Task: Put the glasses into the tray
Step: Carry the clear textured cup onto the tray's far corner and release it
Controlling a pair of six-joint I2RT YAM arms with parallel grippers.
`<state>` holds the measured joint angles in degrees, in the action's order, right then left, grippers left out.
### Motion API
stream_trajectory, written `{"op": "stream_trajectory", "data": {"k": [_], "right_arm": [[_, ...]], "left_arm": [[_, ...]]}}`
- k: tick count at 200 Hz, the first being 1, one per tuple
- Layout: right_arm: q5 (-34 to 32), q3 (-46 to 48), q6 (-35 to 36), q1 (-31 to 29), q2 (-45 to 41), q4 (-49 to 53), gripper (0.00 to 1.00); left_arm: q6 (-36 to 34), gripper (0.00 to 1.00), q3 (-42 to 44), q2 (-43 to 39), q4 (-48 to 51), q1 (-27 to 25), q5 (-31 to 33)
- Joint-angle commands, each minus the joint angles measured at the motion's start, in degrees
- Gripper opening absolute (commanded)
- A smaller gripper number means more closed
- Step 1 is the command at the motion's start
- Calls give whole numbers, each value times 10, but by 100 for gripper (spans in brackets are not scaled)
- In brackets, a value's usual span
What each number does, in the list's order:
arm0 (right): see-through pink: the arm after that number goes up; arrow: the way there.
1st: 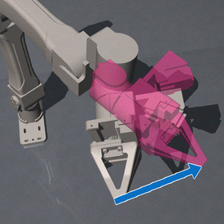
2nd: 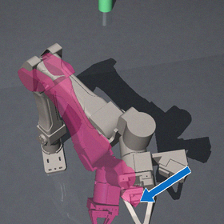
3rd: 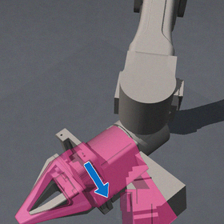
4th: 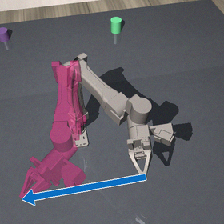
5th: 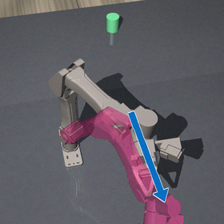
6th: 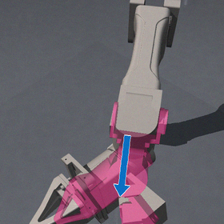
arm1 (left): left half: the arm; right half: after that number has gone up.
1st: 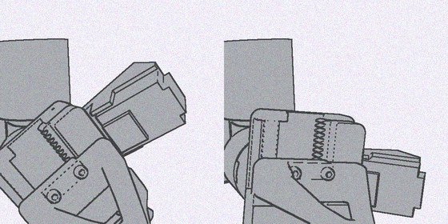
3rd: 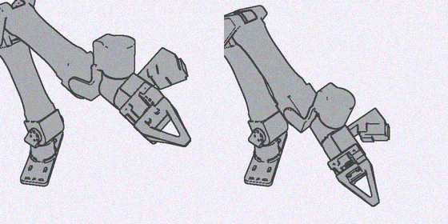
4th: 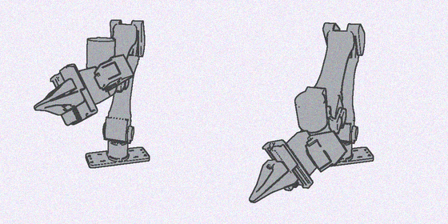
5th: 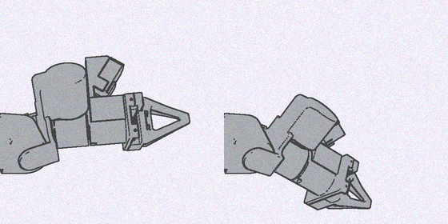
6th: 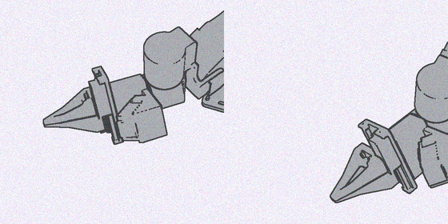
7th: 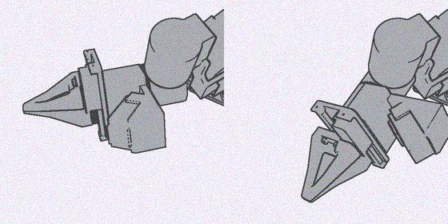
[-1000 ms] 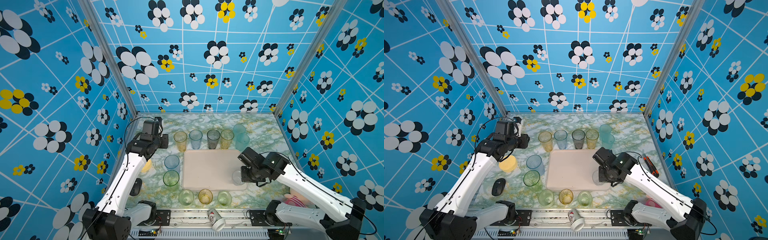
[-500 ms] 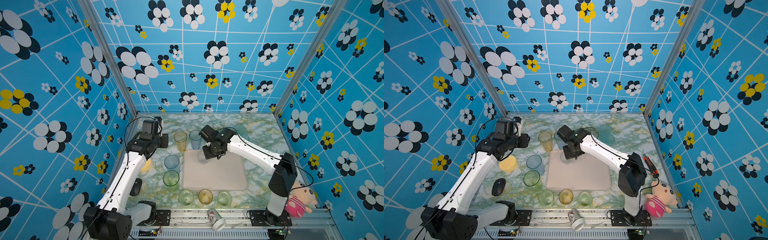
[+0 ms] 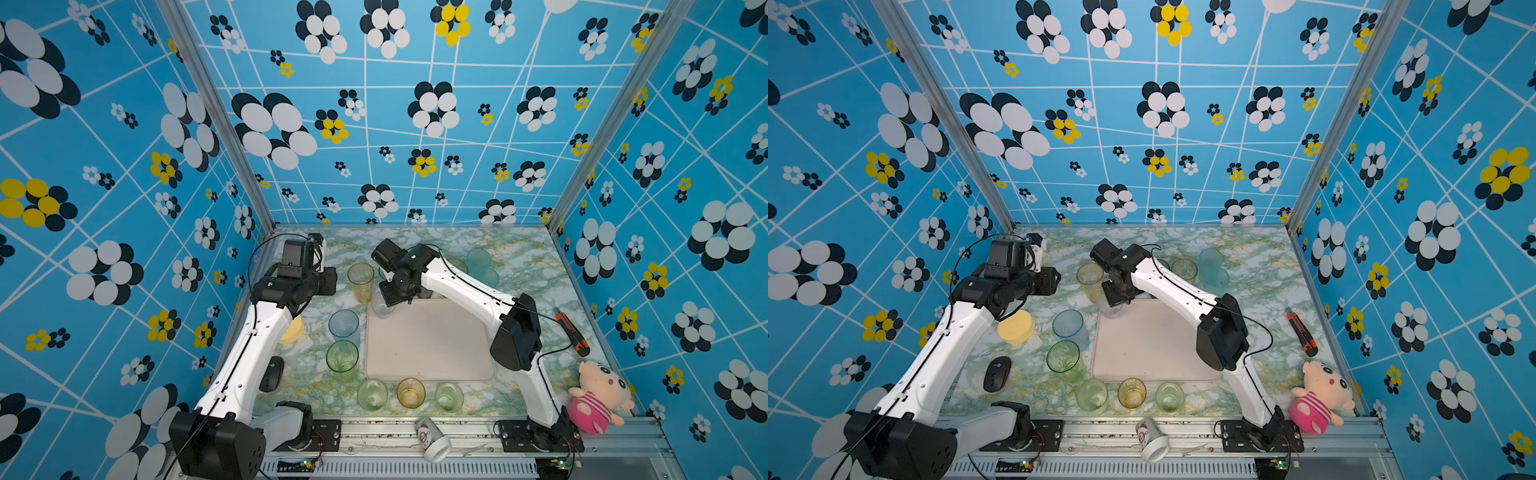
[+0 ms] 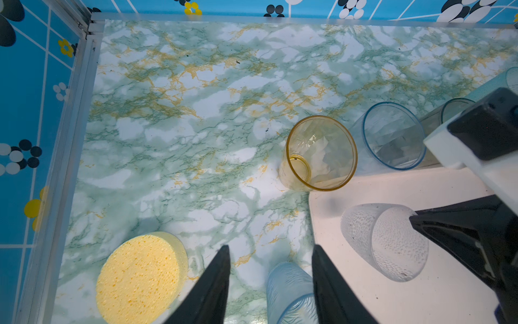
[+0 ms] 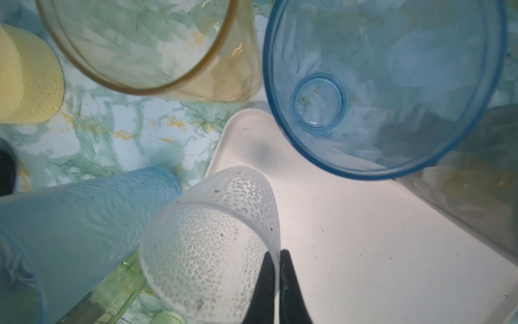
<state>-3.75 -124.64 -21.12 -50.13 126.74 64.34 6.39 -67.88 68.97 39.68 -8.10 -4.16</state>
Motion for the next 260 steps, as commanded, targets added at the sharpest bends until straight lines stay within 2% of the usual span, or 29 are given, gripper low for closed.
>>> {"op": "stream_trajectory", "data": {"k": [1,97,134,208,240,260], "right_arm": [[-7,-43,19,-4,32,54,0],[-18,-143,25,-2,117,96,0],[-16,-148,24,2,123,94,0],[-8,-142,21,7,124,94,8],[-5,-135,19,10,119,90,16],[-5,-130,20,11,115,87,17]], "left_arm": [[-6,49,6,6,-2,7,-17],[-16,50,1,15,9,20,-28],[-20,50,-1,14,14,24,-30],[-22,51,-1,14,22,28,-35],[-23,51,-2,15,24,27,-36],[-23,51,-1,14,26,27,-38]]}}
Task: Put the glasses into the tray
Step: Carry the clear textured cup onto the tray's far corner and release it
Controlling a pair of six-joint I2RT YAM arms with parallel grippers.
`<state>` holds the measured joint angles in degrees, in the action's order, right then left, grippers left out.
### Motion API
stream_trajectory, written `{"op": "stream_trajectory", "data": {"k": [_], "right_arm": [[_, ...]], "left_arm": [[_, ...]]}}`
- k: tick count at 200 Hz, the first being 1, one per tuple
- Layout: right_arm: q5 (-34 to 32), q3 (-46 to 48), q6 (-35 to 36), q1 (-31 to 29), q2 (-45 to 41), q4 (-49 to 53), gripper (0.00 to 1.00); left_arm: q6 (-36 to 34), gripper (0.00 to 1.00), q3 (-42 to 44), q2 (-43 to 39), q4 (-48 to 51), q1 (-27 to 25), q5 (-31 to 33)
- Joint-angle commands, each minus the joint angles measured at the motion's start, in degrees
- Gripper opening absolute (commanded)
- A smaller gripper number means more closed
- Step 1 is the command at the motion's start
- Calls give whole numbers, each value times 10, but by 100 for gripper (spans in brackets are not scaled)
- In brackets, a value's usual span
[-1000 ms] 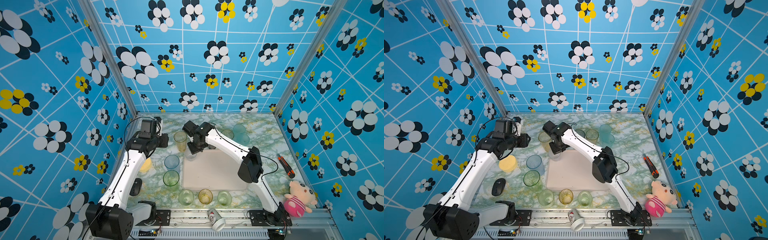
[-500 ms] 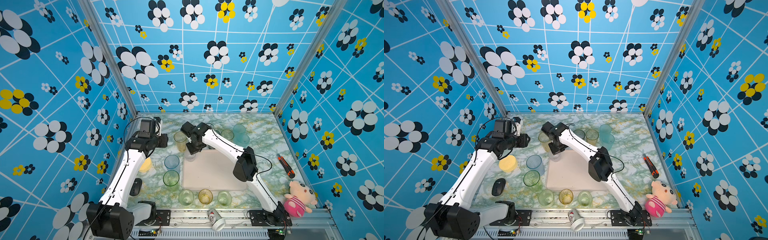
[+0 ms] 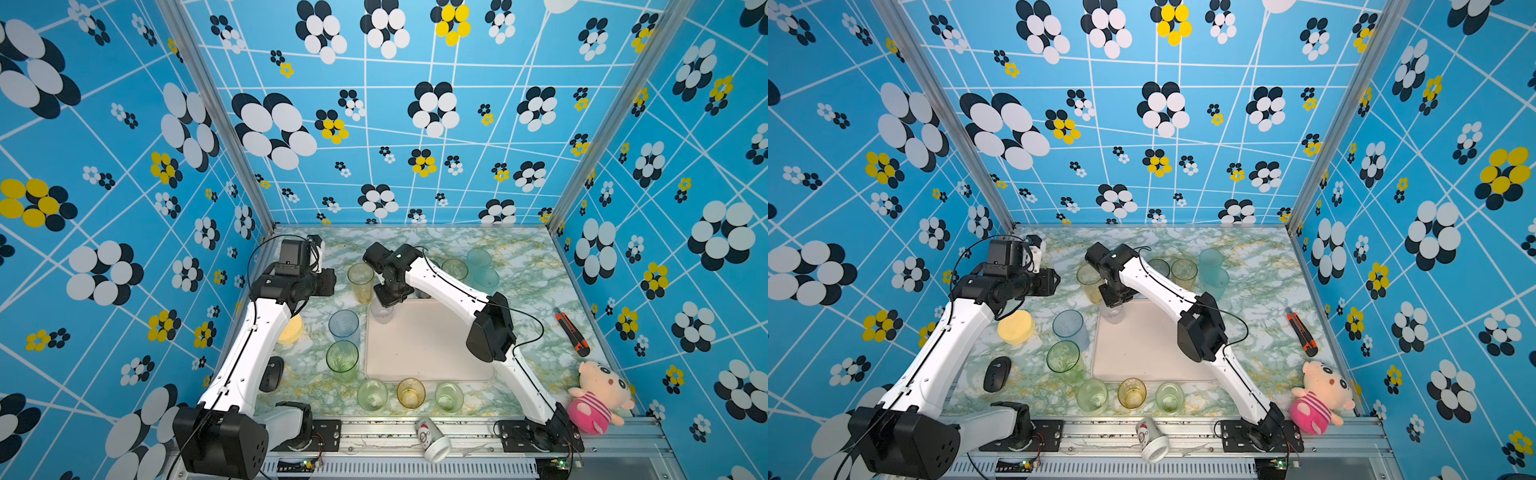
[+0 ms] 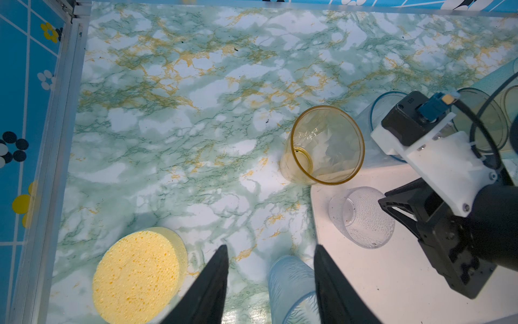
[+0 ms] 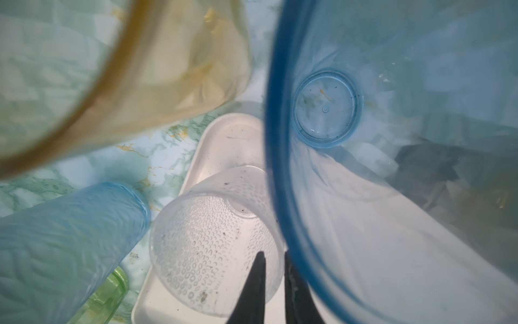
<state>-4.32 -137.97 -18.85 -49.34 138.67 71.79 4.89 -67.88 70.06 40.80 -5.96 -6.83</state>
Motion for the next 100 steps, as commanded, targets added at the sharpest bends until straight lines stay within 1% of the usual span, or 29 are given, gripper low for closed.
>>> {"op": "stream_trajectory", "data": {"k": [1,25,61,76,90,100], "right_arm": [[1,4,-3,4,-4,13,17],[2,12,-4,4,-12,8,18],[-5,31,-7,4,-44,0,25],[-16,51,-8,4,-75,-5,26],[-27,88,-10,4,-124,-17,27],[-32,138,-13,4,-177,-33,28]], "left_arm": [[-8,51,-2,3,14,6,-11],[-8,51,-3,3,17,7,-11],[-9,50,-3,-1,22,6,-12],[-9,50,-5,-8,25,5,-12],[-10,50,-10,-16,33,3,-10],[-13,50,-17,-23,42,-1,-5]]}}
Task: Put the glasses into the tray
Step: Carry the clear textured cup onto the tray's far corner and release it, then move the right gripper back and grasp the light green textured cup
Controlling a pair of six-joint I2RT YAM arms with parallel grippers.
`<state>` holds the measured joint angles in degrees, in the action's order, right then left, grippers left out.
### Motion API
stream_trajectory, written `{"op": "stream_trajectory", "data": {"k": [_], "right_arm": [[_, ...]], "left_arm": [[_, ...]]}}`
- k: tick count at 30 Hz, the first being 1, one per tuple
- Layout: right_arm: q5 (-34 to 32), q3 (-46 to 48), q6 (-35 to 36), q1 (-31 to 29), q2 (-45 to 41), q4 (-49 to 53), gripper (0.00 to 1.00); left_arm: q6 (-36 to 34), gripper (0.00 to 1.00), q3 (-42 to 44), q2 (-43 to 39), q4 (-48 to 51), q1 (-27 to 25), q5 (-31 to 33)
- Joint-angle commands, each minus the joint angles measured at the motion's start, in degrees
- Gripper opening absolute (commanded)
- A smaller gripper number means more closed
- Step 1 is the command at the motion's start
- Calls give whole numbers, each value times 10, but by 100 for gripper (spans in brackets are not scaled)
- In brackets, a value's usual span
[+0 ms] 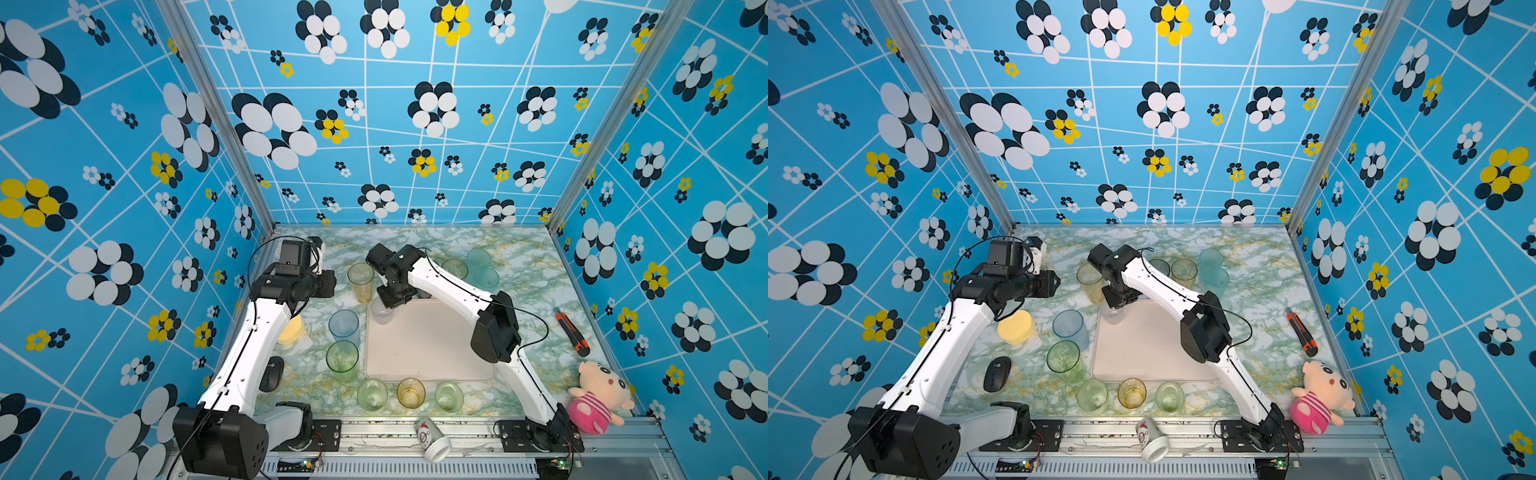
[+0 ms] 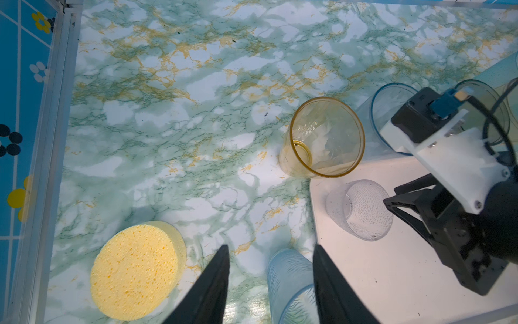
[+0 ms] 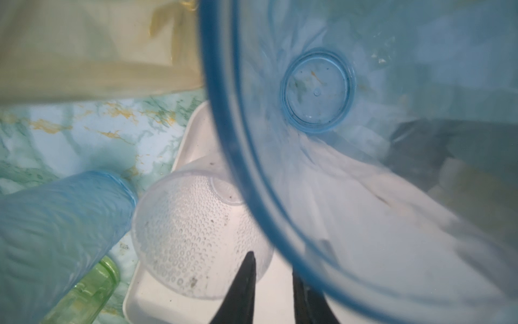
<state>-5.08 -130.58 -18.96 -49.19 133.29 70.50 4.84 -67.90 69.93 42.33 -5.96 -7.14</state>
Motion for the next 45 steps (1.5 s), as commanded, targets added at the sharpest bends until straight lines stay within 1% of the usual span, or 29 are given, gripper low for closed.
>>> {"op": "stream_trajectory", "data": {"k": [1,5,9,12,15,18,21,25,29,38,45], "right_arm": [[-25,70,-12,2,-128,-21,28],[-32,214,-33,2,-249,-52,28],[-27,374,-80,2,-371,-42,28],[-29,490,-129,-10,-457,-24,27],[-17,562,-175,-35,-532,-8,27],[-15,603,-217,-64,-588,12,27],[5,642,-255,-93,-630,5,27],[23,679,-288,-127,-645,-14,27],[39,703,-302,-146,-631,-38,27],[59,737,-313,-148,-604,-86,26],[77,748,-313,-151,-595,-97,25]], "left_arm": [[-12,50,-16,-23,27,-1,-1],[-13,48,-27,-39,46,-27,10],[2,44,-27,-47,55,-91,24],[15,44,-21,-45,52,-127,33],[29,44,-15,-38,46,-145,27],[37,44,-11,-37,41,-153,27],[41,44,-9,-37,41,-158,33],[42,44,-3,-41,44,-158,40],[41,44,3,-45,49,-158,48],[33,44,2,-40,55,-158,55],[32,44,0,-32,54,-157,56]]}}
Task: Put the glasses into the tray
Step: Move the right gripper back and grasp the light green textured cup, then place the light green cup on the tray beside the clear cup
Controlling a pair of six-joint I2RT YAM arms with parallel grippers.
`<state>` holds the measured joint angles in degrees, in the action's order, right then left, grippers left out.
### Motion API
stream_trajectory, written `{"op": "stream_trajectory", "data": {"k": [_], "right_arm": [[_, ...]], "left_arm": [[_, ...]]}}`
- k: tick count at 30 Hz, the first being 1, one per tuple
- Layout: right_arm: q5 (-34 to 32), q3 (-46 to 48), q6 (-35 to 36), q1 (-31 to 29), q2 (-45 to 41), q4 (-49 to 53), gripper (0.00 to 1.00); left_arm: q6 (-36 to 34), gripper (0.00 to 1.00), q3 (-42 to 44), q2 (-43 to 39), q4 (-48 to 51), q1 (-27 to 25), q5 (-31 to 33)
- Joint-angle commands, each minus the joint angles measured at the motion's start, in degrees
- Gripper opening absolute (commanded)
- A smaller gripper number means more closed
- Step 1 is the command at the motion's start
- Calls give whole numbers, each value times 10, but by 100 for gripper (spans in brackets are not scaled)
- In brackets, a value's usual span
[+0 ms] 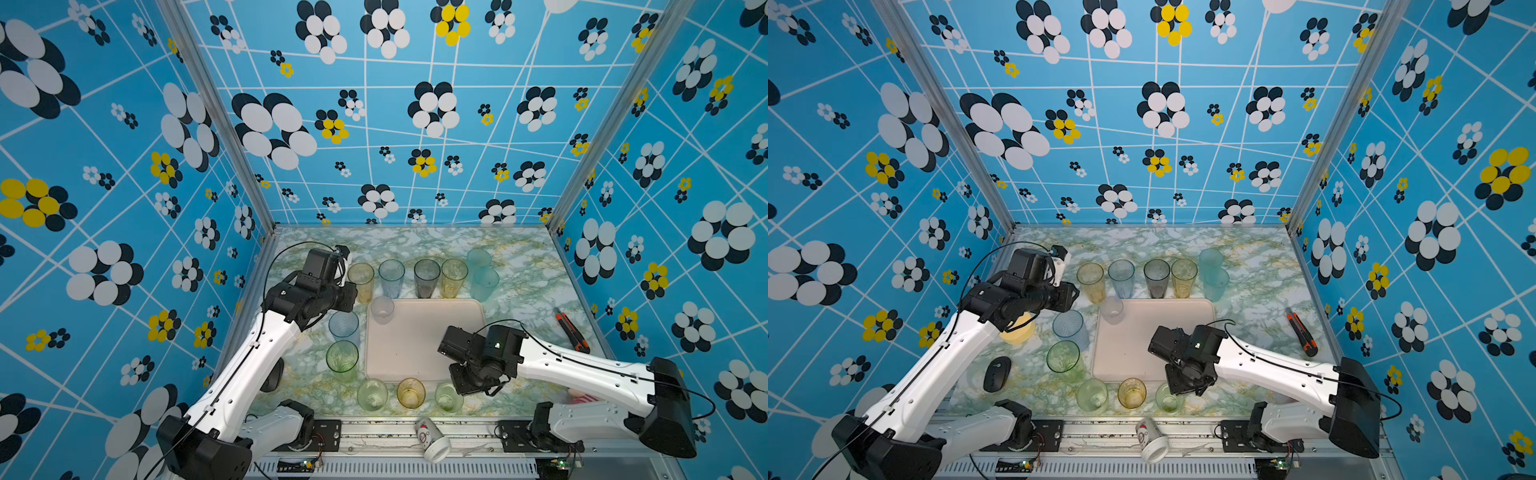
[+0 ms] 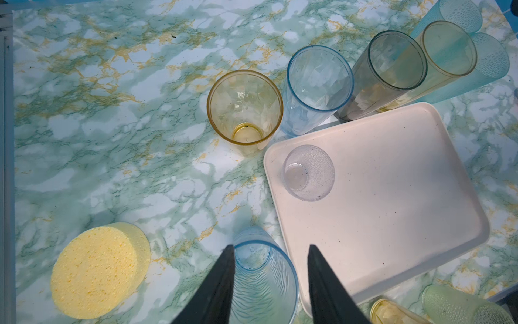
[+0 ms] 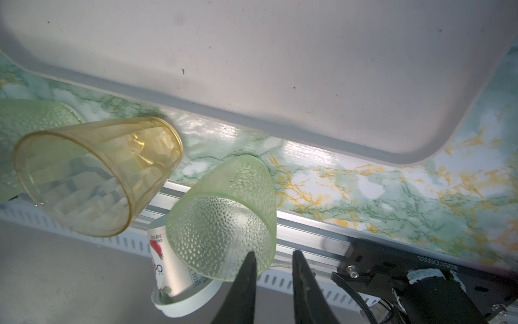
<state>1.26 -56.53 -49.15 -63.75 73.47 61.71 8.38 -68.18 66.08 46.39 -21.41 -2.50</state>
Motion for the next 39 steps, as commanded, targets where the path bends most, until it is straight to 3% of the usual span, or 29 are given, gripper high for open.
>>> {"op": "stream_trajectory", "data": {"k": [1,15,25,34,39], "right_arm": [[16,11,-13,-6,4,-11,25],[24,43,-17,-8,21,-32,20],[18,35,-6,-8,48,-31,9],[-54,-53,21,-6,53,45,5],[-83,-119,68,34,70,63,5]], "left_arm": [[-4,44,3,7,13,-3,10],[-6,44,2,12,14,-2,11],[-10,44,4,19,12,-1,13],[-14,44,0,24,14,1,13],[-17,44,-2,31,10,1,10]]}}
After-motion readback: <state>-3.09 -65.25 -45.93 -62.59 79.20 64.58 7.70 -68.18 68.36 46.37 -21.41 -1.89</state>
